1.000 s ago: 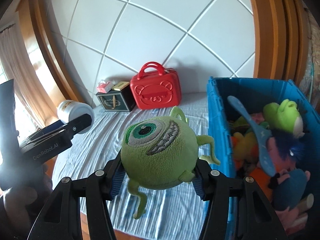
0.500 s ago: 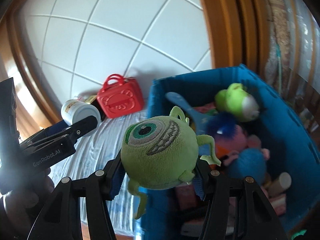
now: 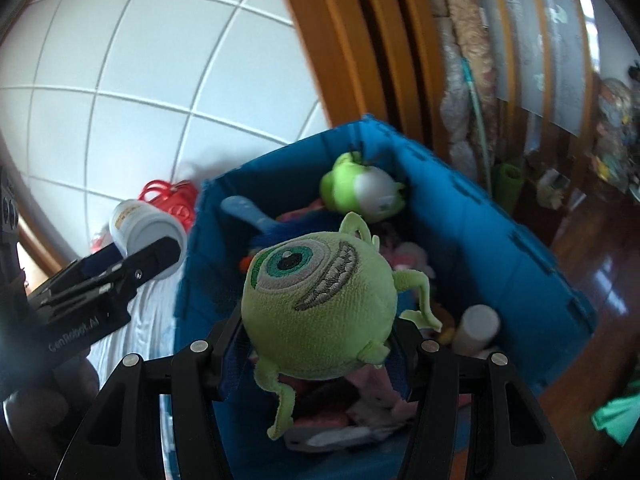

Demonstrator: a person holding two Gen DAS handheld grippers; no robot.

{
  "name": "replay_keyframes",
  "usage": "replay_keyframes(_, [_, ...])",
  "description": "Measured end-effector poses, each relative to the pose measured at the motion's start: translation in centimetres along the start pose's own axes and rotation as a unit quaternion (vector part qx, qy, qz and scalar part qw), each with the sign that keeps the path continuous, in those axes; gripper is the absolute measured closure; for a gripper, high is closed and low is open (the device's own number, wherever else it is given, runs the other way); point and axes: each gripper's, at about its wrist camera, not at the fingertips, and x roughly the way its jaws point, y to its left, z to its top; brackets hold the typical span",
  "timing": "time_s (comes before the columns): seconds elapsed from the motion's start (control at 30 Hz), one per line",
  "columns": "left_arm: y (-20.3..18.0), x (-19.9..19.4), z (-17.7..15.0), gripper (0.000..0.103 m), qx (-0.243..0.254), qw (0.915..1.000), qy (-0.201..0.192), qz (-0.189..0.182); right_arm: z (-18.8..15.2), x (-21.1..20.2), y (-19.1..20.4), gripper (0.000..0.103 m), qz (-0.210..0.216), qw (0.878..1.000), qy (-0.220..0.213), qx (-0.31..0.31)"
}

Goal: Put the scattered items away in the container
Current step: 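Lift and carry the pill bottle and green plush over the blue crate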

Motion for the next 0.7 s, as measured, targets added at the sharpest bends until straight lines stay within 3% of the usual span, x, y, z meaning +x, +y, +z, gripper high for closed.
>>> replay_keyframes(0.3, [-2.6, 1.2, 0.3, 0.023, 0.022, 0.9996, 0.011, -0.013, 0.3, -0.6, -2.8, 0.046, -0.021, 1.0, -0.005, 0.018])
replay_keyframes(0.7, [-2.6, 1.3, 0.6, 0.023, 0.014, 0.9997, 0.005, -0.018, 0.7, -0.6, -2.8, 0.045, -0.032, 0.999, -0.009, 0.012])
